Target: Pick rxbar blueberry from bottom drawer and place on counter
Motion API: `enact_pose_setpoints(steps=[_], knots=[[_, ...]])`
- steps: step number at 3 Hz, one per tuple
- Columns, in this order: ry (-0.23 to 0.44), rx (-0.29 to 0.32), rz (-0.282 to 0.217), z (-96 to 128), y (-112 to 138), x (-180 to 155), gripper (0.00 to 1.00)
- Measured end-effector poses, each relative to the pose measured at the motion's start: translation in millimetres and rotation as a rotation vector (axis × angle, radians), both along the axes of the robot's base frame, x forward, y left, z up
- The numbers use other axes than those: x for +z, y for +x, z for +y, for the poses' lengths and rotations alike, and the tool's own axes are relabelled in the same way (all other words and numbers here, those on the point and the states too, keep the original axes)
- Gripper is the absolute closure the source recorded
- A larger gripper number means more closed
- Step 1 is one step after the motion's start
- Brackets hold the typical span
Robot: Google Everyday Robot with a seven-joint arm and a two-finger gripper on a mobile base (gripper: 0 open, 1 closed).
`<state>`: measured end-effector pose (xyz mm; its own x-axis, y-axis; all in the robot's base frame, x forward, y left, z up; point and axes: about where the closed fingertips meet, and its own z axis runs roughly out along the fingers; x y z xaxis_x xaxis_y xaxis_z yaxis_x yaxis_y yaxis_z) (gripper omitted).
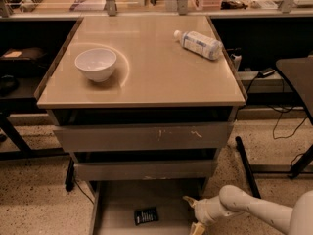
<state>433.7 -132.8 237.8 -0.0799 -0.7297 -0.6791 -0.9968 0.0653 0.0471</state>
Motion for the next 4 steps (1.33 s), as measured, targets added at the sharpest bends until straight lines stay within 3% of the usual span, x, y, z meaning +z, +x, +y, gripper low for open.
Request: enact_pose_setpoints(steps=[1,2,3,4], knots=[[0.12,0.076,0.039,39,-2,-56,0.0],[0.206,0.113,0.025,60,4,-92,0.0],[0.246,0.144,-0.029,77,23,-109,0.0],[0.24,0.137,-0.035,74,27,-111,0.0]])
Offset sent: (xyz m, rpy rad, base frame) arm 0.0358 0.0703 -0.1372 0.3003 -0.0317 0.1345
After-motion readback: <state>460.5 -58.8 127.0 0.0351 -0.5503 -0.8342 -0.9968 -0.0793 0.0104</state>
